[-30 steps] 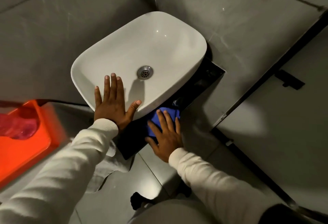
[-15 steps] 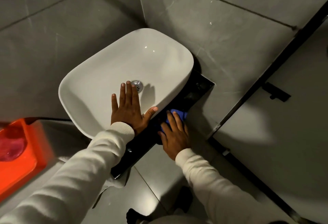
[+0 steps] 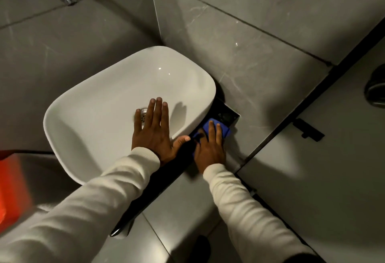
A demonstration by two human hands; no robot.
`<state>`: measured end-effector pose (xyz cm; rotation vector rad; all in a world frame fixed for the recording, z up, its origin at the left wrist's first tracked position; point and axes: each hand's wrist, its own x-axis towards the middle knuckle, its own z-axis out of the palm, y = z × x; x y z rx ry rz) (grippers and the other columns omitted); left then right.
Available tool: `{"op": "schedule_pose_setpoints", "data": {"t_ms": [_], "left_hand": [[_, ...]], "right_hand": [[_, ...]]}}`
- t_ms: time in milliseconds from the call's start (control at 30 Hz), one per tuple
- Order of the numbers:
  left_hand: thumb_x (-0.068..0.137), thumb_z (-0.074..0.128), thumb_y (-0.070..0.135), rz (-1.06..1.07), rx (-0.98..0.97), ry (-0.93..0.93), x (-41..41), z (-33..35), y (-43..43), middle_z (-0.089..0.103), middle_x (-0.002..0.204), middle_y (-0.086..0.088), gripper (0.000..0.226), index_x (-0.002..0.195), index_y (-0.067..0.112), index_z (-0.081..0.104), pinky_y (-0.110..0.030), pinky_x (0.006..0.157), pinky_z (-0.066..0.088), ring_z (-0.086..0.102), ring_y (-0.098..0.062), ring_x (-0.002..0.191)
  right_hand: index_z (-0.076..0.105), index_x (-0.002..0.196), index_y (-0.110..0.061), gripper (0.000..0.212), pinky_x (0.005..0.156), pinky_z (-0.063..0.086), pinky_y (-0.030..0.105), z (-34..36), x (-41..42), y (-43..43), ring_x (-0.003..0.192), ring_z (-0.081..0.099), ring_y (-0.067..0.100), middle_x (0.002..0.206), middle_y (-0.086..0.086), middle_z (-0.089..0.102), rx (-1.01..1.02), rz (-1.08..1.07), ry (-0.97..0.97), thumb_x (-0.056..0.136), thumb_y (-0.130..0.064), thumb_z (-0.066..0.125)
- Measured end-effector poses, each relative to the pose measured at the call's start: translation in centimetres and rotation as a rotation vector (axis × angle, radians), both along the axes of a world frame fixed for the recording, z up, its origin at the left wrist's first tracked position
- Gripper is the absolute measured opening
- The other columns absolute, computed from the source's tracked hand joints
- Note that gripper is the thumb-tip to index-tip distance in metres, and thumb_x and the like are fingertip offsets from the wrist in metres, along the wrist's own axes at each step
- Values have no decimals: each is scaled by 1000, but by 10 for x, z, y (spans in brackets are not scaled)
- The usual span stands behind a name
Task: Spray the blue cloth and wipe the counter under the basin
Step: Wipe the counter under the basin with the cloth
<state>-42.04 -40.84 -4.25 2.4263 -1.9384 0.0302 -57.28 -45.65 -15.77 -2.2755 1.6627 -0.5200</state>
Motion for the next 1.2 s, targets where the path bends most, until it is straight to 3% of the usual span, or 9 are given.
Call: {"op": "schedule_pose_setpoints", "data": {"t_ms": [200, 333, 500, 600, 667, 767, 1000, 1100, 1200], "left_hand": [[73, 11, 80, -2, -47, 22, -8, -6, -12, 0, 162, -10, 105, 150, 9, -1, -46, 117, -7, -7, -23, 149], [72, 3, 79, 4, -41, 41, -8, -5, -16, -2, 162, -9, 104, 150, 10, -2, -47, 117, -5, -9, -23, 149], [74, 7, 75, -3, -26, 47, -10, -5, -16, -1, 162, -10, 100, 150, 10, -1, -51, 118, 0, -8, -24, 149], [76, 10, 74, -13, -55, 60, -9, -3, -17, 3, 162, -12, 100, 149, 7, 2, -52, 119, 2, -5, -26, 149], [76, 9, 74, -18, -57, 55, -9, -2, -12, 3, 161, -12, 100, 149, 6, 1, -51, 120, 1, -5, -26, 149], [76, 8, 76, -34, -9, 19, 2, -4, 9, 3, 162, -12, 102, 149, 6, 1, -50, 119, -2, -6, -26, 149], [71, -3, 79, -61, 104, -1, 44, 0, 74, 4, 162, -10, 106, 149, 8, 1, -53, 120, -3, -7, -23, 149], [80, 9, 72, -13, -36, 32, 69, -4, 123, 6, 161, -10, 94, 150, 9, 9, -53, 119, -2, -6, -24, 149], [85, 35, 56, 197, -287, 333, 91, -25, 195, -3, 161, -9, 84, 150, 11, 6, -46, 118, -1, -6, -26, 149]], "right_hand": [[23, 150, -16, 59, 121, 17, 49, 4, -23, -62, 150, 1, 33, 163, 12, 10, 57, -129, 96, 98, -39, 37], [32, 147, -10, 56, 121, 15, 55, 0, -7, -35, 148, 5, 41, 160, 19, 16, 68, -126, 73, 95, -32, 36], [38, 143, -21, 54, 113, 22, 63, 2, -17, -62, 150, 9, 31, 162, 6, 18, 72, -65, 155, 92, -37, 44], [36, 144, -18, 54, 113, 27, 58, 8, -19, -73, 148, 11, 34, 161, 10, 18, 75, -126, 153, 95, -40, 43], [33, 146, -14, 57, 120, 17, 54, 10, -10, -65, 147, 9, 38, 161, 16, 15, 104, -168, 115, 96, -38, 42], [33, 145, -10, 58, 121, 10, 52, 16, 3, -36, 144, 11, 44, 158, 24, 17, 150, -240, 51, 94, -35, 48], [44, 138, -10, 70, 110, 34, 49, 43, 57, 112, 124, 40, 45, 151, 27, 31, 238, -49, 159, 78, -37, 66], [61, 121, -5, 77, 94, 51, 49, 54, 87, 180, 110, 58, 45, 129, 28, 58, 100, -8, 193, 57, -46, 79], [60, 121, -7, 66, 95, 49, 49, 51, 107, 230, 106, 58, 45, 127, 30, 58, 166, 0, -63, 70, -47, 66]]}}
